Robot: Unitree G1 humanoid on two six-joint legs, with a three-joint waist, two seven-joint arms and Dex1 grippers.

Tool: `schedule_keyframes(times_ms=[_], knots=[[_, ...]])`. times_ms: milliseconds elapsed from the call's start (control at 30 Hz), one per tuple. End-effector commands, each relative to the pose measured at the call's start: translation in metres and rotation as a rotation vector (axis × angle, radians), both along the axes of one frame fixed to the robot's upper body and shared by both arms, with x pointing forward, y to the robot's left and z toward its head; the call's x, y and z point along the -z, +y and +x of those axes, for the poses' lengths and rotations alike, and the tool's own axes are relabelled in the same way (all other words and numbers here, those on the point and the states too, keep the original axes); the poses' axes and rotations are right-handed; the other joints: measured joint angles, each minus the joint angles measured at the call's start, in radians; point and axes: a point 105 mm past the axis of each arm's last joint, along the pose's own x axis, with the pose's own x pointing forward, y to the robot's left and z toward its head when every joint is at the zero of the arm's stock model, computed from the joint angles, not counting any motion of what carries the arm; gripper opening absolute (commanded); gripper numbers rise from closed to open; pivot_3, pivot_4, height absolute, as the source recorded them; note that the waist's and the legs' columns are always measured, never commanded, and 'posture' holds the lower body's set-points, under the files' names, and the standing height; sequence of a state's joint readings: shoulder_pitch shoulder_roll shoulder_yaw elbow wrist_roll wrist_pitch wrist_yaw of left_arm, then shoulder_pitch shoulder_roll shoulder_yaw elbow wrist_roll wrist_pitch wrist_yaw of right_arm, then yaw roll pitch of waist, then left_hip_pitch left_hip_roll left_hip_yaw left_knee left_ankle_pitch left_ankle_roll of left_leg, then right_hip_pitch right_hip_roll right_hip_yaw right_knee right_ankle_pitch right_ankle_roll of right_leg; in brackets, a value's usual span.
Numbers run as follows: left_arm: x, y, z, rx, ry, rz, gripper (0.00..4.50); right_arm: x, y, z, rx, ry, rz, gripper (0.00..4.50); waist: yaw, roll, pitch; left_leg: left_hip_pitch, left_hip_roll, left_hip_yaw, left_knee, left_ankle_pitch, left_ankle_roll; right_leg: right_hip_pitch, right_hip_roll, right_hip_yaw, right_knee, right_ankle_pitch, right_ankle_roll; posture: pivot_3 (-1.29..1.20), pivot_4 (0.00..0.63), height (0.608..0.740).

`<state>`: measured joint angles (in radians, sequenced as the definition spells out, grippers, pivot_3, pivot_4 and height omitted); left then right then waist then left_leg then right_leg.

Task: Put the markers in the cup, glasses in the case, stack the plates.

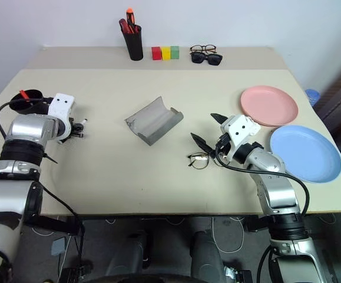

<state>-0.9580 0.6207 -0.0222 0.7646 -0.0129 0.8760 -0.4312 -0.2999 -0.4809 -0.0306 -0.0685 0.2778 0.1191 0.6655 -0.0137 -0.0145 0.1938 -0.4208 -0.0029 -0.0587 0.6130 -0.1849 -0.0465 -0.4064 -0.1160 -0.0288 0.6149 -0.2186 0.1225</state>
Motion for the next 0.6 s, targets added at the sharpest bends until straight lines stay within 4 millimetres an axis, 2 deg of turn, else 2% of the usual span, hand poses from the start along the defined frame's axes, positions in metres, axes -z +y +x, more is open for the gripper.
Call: schedule_keyframes(times_ms=[33,167,233,333,367,433,467,533,600], knots=[[0.018,0.005,-0.007,-0.025,0.061,-0.017,0.05,-0.017,-0.004,-0.004,0.008,-0.074,0.001,4.50,-0.001,0.001,-0.001,0.000,0.000,0.000,0.000,0.000,0.000,0.000,0.000,0.000,0.000,0.000,0.000,0.00,0.150,0.740],[0.014,-0.002,-0.008,0.020,0.045,-0.045,0.05,-0.016,-0.006,-0.004,0.015,-0.073,-0.001,4.50,-0.001,0.001,-0.001,0.000,0.000,0.000,0.000,0.000,0.000,0.000,0.000,0.000,0.000,0.000,0.000,0.00,0.150,0.740],[0.001,-0.021,-0.007,0.141,-0.028,-0.096,0.05,-0.017,-0.006,-0.004,0.018,-0.074,0.000,4.50,-0.002,0.001,-0.001,0.000,0.000,0.000,0.000,0.000,0.000,0.000,0.000,0.000,0.000,0.000,0.000,0.00,0.150,0.740],[-0.046,-0.086,-0.025,0.538,-0.308,-0.096,0.05,-0.021,-0.002,-0.005,0.007,-0.076,0.014,4.50,-0.001,0.001,0.000,-0.002,0.000,0.001,-0.001,0.000,0.000,-0.002,-0.001,0.001,-0.001,0.002,-0.003,0.00,0.150,0.740],[-0.061,-0.102,-0.034,0.614,-0.421,-0.088,0.05,-0.024,0.002,-0.007,-0.018,-0.075,0.033,4.50,0.004,0.001,0.000,-0.004,0.000,0.001,-0.001,0.000,0.000,-0.003,-0.001,0.001,-0.002,0.002,-0.003,0.00,0.150,0.740],[-0.095,-0.119,-0.045,0.655,-0.702,-0.061,0.05,-0.032,0.011,-0.014,-0.089,-0.092,0.083,4.50,0.013,-0.001,0.001,-0.007,0.000,0.000,0.000,0.000,0.000,-0.005,-0.002,0.001,-0.002,0.001,-0.005,0.00,0.150,0.740],[-0.112,-0.120,-0.048,0.617,-0.843,-0.067,0.05,-0.037,0.015,-0.019,-0.128,-0.107,0.111,4.50,0.018,-0.002,0.002,-0.007,0.000,0.000,0.000,0.000,0.000,-0.005,-0.002,0.001,-0.003,0.001,-0.007,0.00,0.150,0.740],[-0.137,-0.101,-0.043,0.391,-1.039,-0.061,0.05,-0.042,0.023,-0.029,-0.223,-0.109,0.153,4.50,0.024,-0.002,0.002,-0.007,0.000,0.000,0.001,0.000,0.000,-0.004,-0.002,0.001,-0.003,0.001,-0.008,0.00,0.150,0.740],[-0.174,-0.083,-0.051,0.216,-1.354,-0.027,0.05,-0.043,0.032,-0.037,-0.315,-0.082,0.170,4.50,0.021,-0.002,0.002,-0.005,0.000,0.001,0.001,0.000,0.000,-0.003,-0.001,0.001,-0.003,0.001,-0.008,0.00,0.150,0.740]])
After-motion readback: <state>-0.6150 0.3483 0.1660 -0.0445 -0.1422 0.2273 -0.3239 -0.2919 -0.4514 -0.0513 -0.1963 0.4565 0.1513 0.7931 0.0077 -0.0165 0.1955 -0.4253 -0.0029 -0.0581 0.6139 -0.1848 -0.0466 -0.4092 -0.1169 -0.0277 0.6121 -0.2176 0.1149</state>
